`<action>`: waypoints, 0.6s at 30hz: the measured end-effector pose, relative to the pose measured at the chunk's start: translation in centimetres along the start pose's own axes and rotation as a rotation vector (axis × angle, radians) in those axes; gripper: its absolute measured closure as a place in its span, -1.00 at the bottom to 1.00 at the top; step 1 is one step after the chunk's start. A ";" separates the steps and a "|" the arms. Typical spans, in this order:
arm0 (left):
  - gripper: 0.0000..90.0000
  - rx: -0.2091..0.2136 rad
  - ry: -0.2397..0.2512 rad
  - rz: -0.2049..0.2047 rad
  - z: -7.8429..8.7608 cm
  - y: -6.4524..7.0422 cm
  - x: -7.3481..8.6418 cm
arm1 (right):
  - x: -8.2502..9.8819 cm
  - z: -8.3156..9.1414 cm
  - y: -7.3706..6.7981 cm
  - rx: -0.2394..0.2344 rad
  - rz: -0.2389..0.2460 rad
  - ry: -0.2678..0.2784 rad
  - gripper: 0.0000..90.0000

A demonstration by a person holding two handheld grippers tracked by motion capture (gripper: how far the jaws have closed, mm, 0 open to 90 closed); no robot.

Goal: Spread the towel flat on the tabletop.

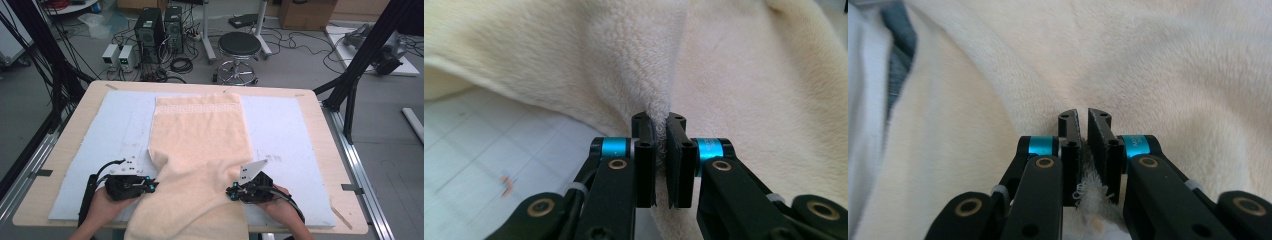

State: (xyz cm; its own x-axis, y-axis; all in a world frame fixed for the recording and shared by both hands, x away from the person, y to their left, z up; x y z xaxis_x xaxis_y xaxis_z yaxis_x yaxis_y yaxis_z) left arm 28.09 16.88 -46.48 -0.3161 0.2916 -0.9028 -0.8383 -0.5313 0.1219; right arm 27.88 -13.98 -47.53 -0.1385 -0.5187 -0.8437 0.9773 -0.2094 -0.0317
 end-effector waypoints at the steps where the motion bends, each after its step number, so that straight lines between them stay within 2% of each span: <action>1: 0.86 -0.008 0.015 0.000 0.9 0.4 -0.2 | -0.3 0.2 -0.3 -0.001 0.003 0.011 0.87; 3: 0.86 -0.019 0.043 -0.015 2.3 1.3 -0.7 | -1.6 0.8 -1.7 -0.031 0.019 0.064 0.86; 6: 0.82 -0.012 0.082 -0.036 4.2 2.7 -1.4 | -2.3 1.0 -2.5 -0.055 0.028 0.090 0.78; 7: 0.73 0.000 0.103 -0.030 4.9 3.1 -1.6 | -2.6 1.1 -3.0 -0.071 0.034 0.106 0.71; 8: 0.59 0.009 0.114 -0.018 5.3 3.2 -1.7 | -2.8 1.3 -3.3 -0.066 0.044 0.113 0.60; 9: 0.49 0.010 0.124 -0.012 5.5 3.1 -1.8 | -3.0 1.5 -3.3 -0.057 0.044 0.112 0.57; 11: 0.45 -0.006 0.122 -0.021 5.7 2.4 -1.7 | -3.0 1.9 -2.9 -0.031 0.048 0.115 0.52; 13: 0.46 -0.020 0.112 -0.003 5.2 1.4 -1.4 | -2.7 2.3 -2.0 0.009 0.032 0.098 0.51; 15: 0.58 -0.033 0.089 -0.011 4.6 0.5 -0.9 | -2.0 2.4 -1.0 0.040 0.023 0.080 0.51; 16: 0.62 -0.039 0.068 -0.005 4.2 0.0 -0.5 | -1.7 2.4 -0.6 0.048 0.020 0.077 0.52; 17: 0.66 -0.042 0.044 0.004 3.6 -0.7 0.1 | -0.9 2.3 0.6 0.081 -0.001 0.060 0.52; 18: 0.66 -0.037 0.034 0.013 3.3 -0.9 0.3 | -0.9 2.3 0.6 0.081 -0.001 0.060 0.52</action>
State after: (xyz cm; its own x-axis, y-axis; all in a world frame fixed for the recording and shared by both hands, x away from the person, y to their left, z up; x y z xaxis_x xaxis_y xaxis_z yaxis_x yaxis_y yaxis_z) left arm 27.26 20.03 -45.50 -0.3109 0.2577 -0.9148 -0.8173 -0.5638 0.1189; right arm 28.22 -15.58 -45.57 -0.1271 -0.4682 -0.8744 0.9606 -0.2777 0.0091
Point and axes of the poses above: each handheld gripper's, and its own axes: z roughly backward along the jaws, x roughly out of its underside, y roughly to its right, the point moved 7 cm from there along -z, roughly forward along the jaws, and after that the axes turned 14 degrees about y, right-handed, at the moved point
